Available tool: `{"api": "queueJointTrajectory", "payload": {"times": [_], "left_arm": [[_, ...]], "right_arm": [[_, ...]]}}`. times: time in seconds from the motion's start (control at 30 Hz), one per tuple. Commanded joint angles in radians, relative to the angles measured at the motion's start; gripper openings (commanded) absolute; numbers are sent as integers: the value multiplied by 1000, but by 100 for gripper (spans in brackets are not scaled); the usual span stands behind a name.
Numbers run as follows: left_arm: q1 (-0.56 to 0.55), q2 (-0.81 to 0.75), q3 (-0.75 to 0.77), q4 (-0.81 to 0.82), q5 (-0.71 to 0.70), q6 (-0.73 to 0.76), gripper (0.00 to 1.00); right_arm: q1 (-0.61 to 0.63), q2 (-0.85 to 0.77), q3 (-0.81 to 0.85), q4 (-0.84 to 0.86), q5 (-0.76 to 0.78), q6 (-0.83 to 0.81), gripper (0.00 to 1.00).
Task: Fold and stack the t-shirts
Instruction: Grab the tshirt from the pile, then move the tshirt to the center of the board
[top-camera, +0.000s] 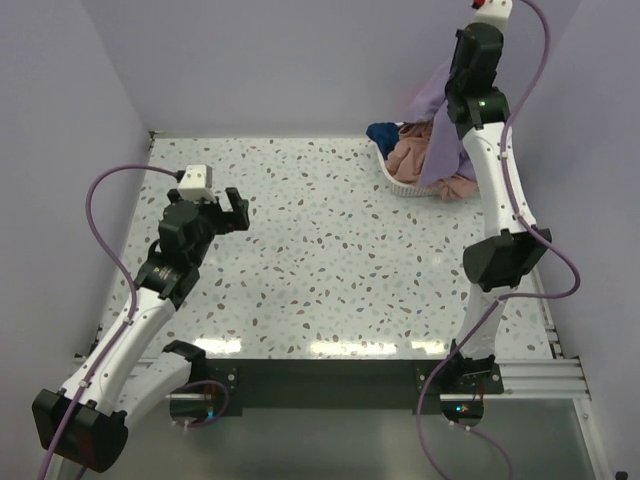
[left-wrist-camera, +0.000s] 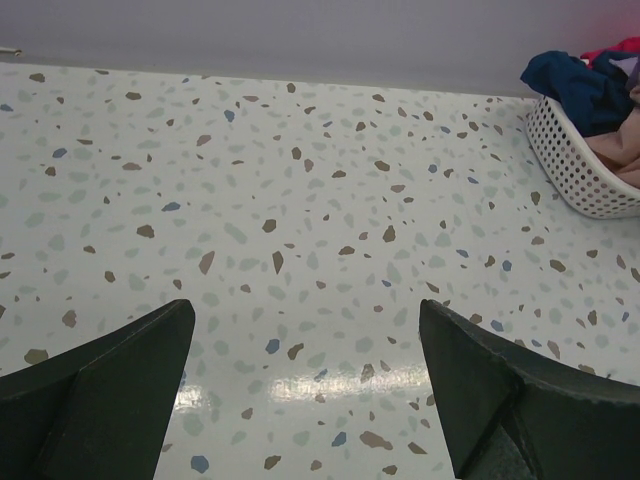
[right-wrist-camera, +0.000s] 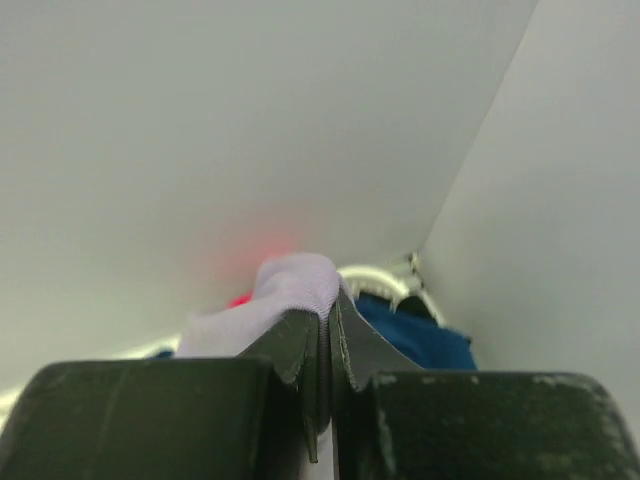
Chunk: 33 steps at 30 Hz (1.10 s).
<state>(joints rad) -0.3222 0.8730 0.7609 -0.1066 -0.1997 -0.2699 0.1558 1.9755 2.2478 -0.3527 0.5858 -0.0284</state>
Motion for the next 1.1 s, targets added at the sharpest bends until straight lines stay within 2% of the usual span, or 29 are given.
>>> {"api": "queueJointTrajectory", "payload": {"times": [0.0, 0.1, 0.33, 0.5, 0.83, 1.07], "left_arm": [[-3, -11, 12, 13, 3, -3, 100], [-3, -9, 12, 13, -1, -2, 100], [-3, -5, 12, 18, 6, -3, 100], [-3, -8, 12, 15, 8, -5, 100], [-3, 0, 17, 15, 13, -2, 100], [-3, 11, 20, 19, 14, 0, 100]], "right_arm": [[-4, 9, 194, 34, 51, -62, 0], [-4, 3, 225, 98, 71, -90, 0], [-4, -121, 125, 256, 55, -80, 0], [-4, -73, 222, 210, 60, -85, 0], [10, -102, 171, 208, 36, -68, 0], [120, -193, 216, 231, -23, -125, 0]]}}
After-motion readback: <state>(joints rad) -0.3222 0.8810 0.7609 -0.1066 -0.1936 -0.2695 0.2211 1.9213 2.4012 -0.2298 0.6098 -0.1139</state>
